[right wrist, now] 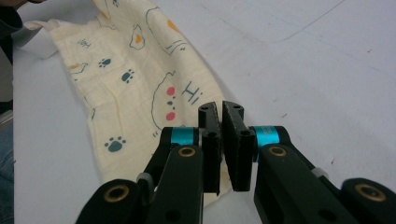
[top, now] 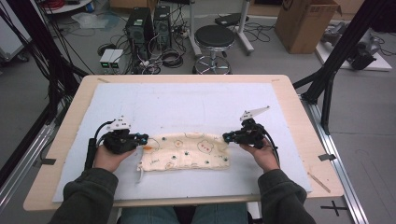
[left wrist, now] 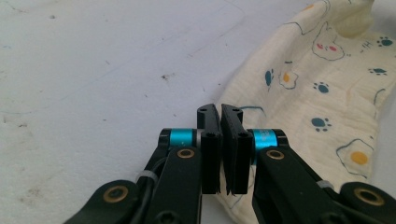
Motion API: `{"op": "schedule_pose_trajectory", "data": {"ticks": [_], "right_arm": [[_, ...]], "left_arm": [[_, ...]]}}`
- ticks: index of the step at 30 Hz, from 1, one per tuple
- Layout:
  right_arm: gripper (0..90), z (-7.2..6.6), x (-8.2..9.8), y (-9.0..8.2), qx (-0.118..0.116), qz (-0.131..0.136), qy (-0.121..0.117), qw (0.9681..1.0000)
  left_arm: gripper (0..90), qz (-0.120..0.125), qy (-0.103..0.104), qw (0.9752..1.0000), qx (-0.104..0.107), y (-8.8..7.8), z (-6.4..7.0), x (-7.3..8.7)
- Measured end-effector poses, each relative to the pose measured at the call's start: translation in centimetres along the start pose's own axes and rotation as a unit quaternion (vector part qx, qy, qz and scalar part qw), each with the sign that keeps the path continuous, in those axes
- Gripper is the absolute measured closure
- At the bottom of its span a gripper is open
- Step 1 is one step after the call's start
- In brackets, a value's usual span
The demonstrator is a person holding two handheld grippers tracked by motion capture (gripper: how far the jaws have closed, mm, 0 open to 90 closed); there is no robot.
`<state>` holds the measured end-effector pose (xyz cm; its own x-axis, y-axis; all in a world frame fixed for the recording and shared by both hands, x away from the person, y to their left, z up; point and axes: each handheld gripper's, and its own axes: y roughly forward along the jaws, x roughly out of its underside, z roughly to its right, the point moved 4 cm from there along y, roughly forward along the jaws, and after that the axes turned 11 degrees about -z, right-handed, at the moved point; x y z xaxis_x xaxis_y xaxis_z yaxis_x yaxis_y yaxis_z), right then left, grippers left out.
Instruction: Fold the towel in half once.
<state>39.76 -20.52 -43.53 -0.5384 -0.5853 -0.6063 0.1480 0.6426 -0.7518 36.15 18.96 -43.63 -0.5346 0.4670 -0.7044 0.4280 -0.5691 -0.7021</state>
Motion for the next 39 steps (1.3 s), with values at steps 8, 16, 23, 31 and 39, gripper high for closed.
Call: {"op": "schedule_pose_trajectory", "data": {"ticks": [8,16,23,31,39], "right_arm": [[86.0,-0.7,0.5,-0.5,-0.006,0.008,-0.008,0.9999],[85.9,-1.5,0.9,-0.6,-0.011,0.007,-0.020,0.9997],[85.8,-2.1,1.7,-0.6,-0.016,0.001,-0.022,0.9996],[85.7,-2.5,2.5,-0.7,-0.015,-0.001,-0.028,0.9995],[85.6,-3.2,2.8,-0.6,-0.016,-0.007,-0.039,0.9991]], "left_arm": [[85.9,0.001,0.006,1.0000,0.006,-0.2,0.7,0.7],[85.9,-0.001,0.022,0.9997,0.010,-0.8,1.6,1.2],[85.9,-0.012,0.044,0.9989,0.011,-1.1,2.6,1.4],[85.9,-0.019,0.041,0.9988,0.017,-1.2,3.1,2.5],[85.9,-0.027,0.050,0.9982,0.020,-1.1,3.8,3.2]]}}
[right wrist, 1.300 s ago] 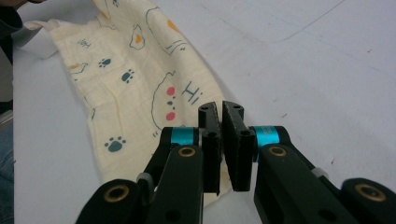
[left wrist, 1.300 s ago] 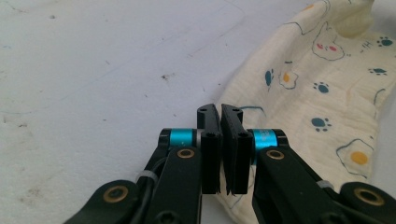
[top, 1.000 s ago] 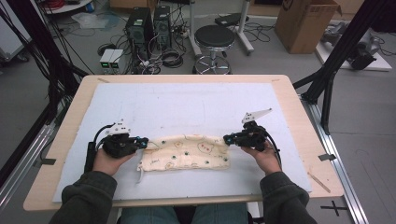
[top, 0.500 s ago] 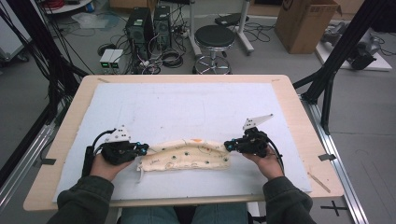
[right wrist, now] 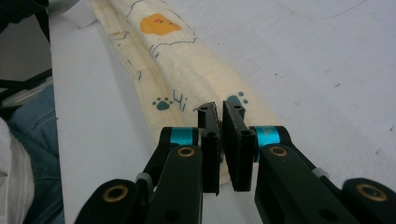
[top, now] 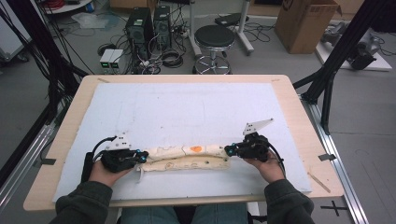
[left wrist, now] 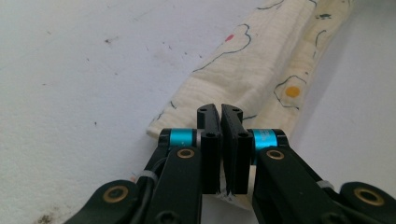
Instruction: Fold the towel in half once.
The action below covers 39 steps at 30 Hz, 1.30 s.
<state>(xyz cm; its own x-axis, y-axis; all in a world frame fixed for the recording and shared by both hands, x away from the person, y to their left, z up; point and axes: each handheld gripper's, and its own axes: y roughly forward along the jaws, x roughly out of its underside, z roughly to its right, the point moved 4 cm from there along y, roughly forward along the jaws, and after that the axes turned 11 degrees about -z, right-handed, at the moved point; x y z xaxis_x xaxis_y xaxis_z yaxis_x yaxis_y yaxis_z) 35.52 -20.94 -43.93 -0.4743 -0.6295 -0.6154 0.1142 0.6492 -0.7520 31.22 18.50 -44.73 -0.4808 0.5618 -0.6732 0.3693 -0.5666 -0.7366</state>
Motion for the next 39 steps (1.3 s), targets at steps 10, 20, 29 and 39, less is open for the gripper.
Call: {"op": "schedule_pose_trajectory", "data": {"ticks": [10,20,29,39], "right_arm": [[85.4,-0.9,1.1,0.3,0.001,-0.010,-0.007,0.9999],[84.7,-1.6,1.9,0.5,0.005,-0.019,-0.014,0.9997],[84.3,-1.7,2.6,1.0,0.015,-0.030,-0.013,0.9994],[75.8,-1.8,2.7,1.0,0.015,-0.022,-0.009,0.9996]], "left_arm": [[85.9,-0.003,0.006,1.0000,0.001,-0.3,0.5,0.9],[85.8,0.001,0.008,0.9999,0.009,-0.6,1.1,1.5],[85.6,-0.006,0.015,0.9998,0.009,-0.5,1.8,2.1],[80.7,-0.010,0.015,0.9997,0.017,-0.1,2.0,2.3]]}}
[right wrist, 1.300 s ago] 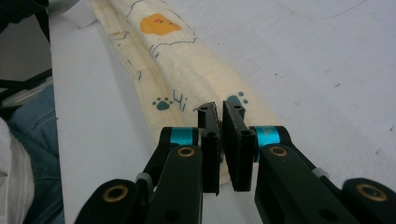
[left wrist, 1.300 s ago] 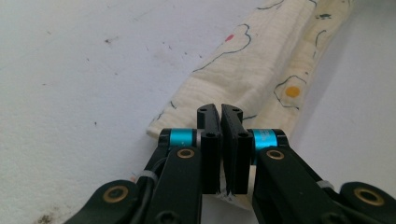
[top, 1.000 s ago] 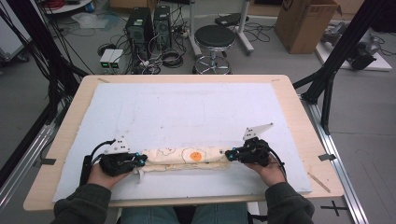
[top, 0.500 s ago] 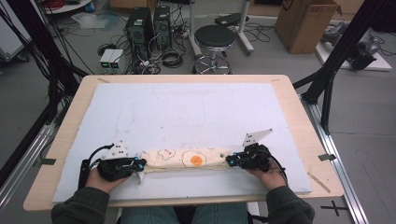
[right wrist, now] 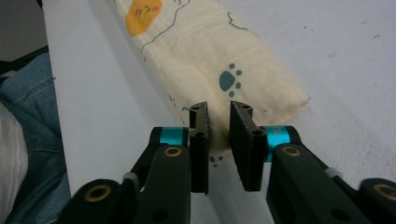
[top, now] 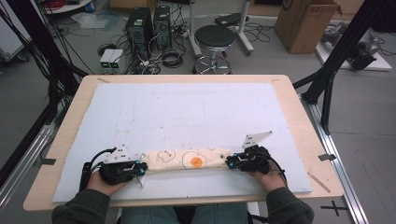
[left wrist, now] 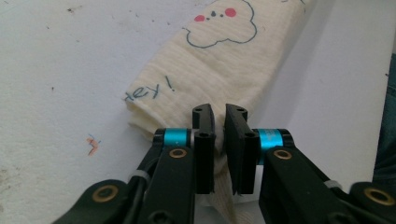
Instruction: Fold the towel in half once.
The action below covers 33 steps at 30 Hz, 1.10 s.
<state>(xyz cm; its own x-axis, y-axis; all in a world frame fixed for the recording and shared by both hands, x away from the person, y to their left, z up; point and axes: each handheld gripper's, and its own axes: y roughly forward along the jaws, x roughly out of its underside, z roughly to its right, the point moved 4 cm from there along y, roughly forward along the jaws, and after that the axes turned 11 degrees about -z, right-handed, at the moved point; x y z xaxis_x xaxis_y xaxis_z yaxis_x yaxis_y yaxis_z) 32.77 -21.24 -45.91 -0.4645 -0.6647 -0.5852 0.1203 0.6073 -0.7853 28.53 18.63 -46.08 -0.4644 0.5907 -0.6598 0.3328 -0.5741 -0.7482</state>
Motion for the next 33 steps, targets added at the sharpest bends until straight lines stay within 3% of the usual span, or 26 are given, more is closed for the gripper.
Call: {"op": "schedule_pose_trajectory", "data": {"ticks": [6,11,23,29,33], "right_arm": [[66.7,-0.5,-1.0,-1.1,-0.006,0.027,-0.008,0.9996],[62.1,-1.1,-2.8,-1.9,-0.013,0.051,-0.023,0.9984],[64.2,-2.0,-5.9,1.0,-0.024,0.034,-0.029,0.9987],[66.0,-2.4,-7.6,1.8,-0.035,0.024,-0.032,0.9986],[75.8,-2.8,-8.6,3.0,-0.040,0.002,-0.041,0.9984]], "left_arm": [[71.1,0.005,0.000,0.9999,0.010,-0.2,0.1,-0.1],[66.7,0.009,0.001,0.9999,0.014,-0.5,0.3,-0.3],[61.2,0.047,-0.010,0.9987,0.015,-2.8,-0.2,-1.1],[60.7,0.058,-0.003,0.9982,0.016,-2.9,-0.4,-3.8],[73.3,0.044,0.009,0.9988,0.019,-1.4,-0.1,-5.9]]}}
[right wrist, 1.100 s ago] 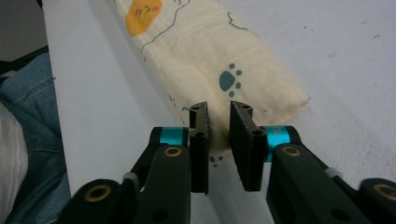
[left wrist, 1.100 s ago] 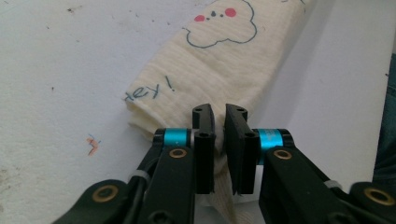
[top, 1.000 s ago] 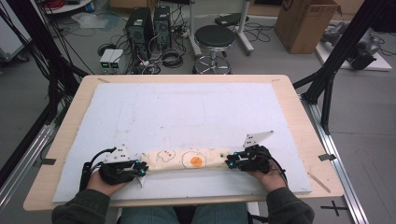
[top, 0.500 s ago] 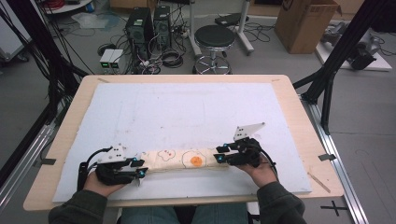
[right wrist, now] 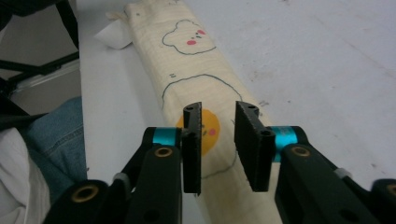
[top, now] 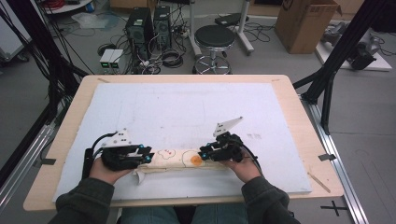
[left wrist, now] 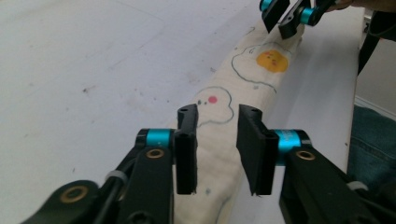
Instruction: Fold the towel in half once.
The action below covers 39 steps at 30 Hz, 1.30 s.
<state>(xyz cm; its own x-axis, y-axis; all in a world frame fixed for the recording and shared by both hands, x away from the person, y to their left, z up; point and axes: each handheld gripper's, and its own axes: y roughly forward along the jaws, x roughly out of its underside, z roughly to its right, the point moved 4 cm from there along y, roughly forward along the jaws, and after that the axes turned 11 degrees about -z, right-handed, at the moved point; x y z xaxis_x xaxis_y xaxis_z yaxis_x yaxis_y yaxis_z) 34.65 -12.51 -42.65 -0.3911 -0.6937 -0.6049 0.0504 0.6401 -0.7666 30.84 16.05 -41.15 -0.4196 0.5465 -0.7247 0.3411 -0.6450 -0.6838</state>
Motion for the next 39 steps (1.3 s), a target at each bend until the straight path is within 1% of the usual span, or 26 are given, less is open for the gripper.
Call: {"op": "schedule_pose_trajectory", "data": {"ticks": [2,3,5,6,7,10,11,13,14,15,16,18,20,21,24,25,26,27,29,32,33,35,37,39], "right_arm": [[79.4,0.0,-0.3,0.7,-0.004,-0.012,0.000,0.9999],[81.8,0.0,-0.3,1.1,-0.007,-0.020,0.000,0.9998],[85.1,-0.1,-0.4,1.8,-0.011,-0.034,-0.002,0.9994],[86.5,-0.2,-0.4,2.1,-0.011,-0.039,-0.008,0.9991],[86.6,-0.4,-0.3,2.3,-0.014,-0.046,-0.006,0.9988],[87.2,-0.5,-0.1,2.9,-0.015,-0.058,-0.007,0.9982],[87.2,-0.5,0.0,3.1,-0.017,-0.060,-0.009,0.9980],[87.3,-0.6,0.4,3.3,-0.019,-0.071,-0.004,0.9973],[87.3,-0.6,0.6,3.5,-0.017,-0.075,-0.005,0.9970],[87.2,-0.5,0.7,3.6,-0.016,-0.076,-0.004,0.9970],[87.2,-0.5,0.9,3.6,-0.019,-0.075,-0.004,0.9970],[87.3,-0.5,1.1,3.5,-0.019,-0.072,0.002,0.9972],[87.2,-0.5,1.4,3.3,-0.017,-0.073,0.003,0.9972],[87.2,-0.4,1.4,3.3,-0.014,-0.073,0.000,0.9972],[87.2,-0.4,1.9,2.8,-0.014,-0.072,0.007,0.9973],[87.1,-0.3,2.1,2.7,-0.016,-0.068,0.007,0.9975],[87.1,-0.2,2.3,2.6,-0.015,-0.066,0.009,0.9977],[87.1,-0.2,2.5,2.4,-0.015,-0.065,0.013,0.9977],[87.0,0.0,2.9,2.2,-0.014,-0.060,0.018,0.9979],[86.8,0.2,3.4,1.7,-0.012,-0.055,0.018,0.9983],[86.8,0.2,3.6,1.5,-0.013,-0.055,0.024,0.9981],[86.5,0.3,4.1,1.2,-0.009,-0.053,0.024,0.9983],[86.5,0.4,4.5,0.8,-0.009,-0.051,0.032,0.9982],[86.4,0.6,4.9,0.5,-0.007,-0.049,0.034,0.9982]], "left_arm": [[79.4,-0.017,0.006,0.9998,-0.002,1.2,0.1,-0.5],[81.4,-0.026,0.006,0.9997,0.003,1.9,0.2,-0.6],[84.2,-0.044,0.014,0.9989,0.007,3.1,0.4,-0.7],[85.6,-0.050,0.019,0.9985,0.013,3.6,0.6,-0.8],[86.3,-0.055,0.018,0.9981,0.019,4.1,0.8,-0.8],[87.3,-0.078,0.025,0.9963,0.025,5.1,1.1,-0.3],[87.3,-0.087,0.025,0.9956,0.025,5.3,1.2,-0.1],[87.3,-0.096,0.021,0.9947,0.028,5.6,1.1,0.5],[87.3,-0.104,0.024,0.9940,0.025,5.7,1.1,0.6],[87.3,-0.107,0.025,0.9938,0.020,5.7,1.1,0.8],[87.2,-0.110,0.028,0.9933,0.019,5.6,1.1,0.8],[87.1,-0.111,0.028,0.9933,0.017,5.5,1.1,0.9],[86.9,-0.114,0.033,0.9929,0.013,5.4,1.0,1.1],[86.7,-0.110,0.030,0.9933,0.015,5.3,1.1,1.3],[86.7,-0.099,0.015,0.9948,0.018,4.9,0.8,2.2],[86.8,-0.090,0.009,0.9956,0.021,4.7,0.7,2.6],[86.8,-0.087,0.003,0.9959,0.022,4.5,0.6,2.8],[86.9,-0.085,0.003,0.9962,0.020,4.3,0.6,2.9],[86.9,-0.086,0.003,0.9961,0.021,3.9,0.4,3.2],[86.8,-0.085,0.000,0.9962,0.017,3.4,0.2,3.6],[86.7,-0.085,-0.001,0.9963,0.016,3.2,0.1,3.8],[86.4,-0.087,-0.001,0.9961,0.016,2.8,0.0,4.2],[86.4,-0.087,-0.005,0.9961,0.017,2.4,-0.1,4.5],[86.2,-0.086,-0.006,0.9962,0.013,2.3,-0.2,4.7]]}}
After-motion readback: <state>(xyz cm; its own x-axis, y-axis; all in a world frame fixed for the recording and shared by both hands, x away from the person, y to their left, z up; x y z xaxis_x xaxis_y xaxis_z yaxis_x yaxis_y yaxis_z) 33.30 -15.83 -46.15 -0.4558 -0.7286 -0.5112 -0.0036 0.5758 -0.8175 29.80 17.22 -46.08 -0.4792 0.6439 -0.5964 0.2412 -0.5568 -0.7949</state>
